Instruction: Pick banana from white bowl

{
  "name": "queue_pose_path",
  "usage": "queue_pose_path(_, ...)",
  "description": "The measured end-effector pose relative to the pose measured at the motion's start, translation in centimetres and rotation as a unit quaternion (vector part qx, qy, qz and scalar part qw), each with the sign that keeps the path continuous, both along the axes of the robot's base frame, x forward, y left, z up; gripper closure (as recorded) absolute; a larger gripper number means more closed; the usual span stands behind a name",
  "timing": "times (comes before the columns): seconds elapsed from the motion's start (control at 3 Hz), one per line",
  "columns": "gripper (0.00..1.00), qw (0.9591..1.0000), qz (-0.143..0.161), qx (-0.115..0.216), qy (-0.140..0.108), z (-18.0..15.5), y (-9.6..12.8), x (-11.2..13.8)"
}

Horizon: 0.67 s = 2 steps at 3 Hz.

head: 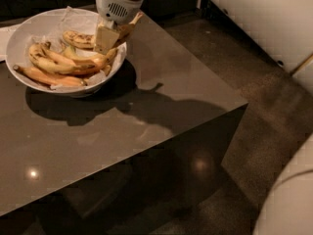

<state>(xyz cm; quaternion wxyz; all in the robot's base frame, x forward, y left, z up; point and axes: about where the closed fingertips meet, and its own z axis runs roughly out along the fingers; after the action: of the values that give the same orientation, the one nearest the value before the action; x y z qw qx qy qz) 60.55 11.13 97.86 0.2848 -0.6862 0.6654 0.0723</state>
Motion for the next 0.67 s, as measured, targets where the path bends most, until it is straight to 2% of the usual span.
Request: queue_pose_path(0.67, 1.0, 0.9988, -0.048, 0.004, -0.002, 1.6, -2.4, -3.1)
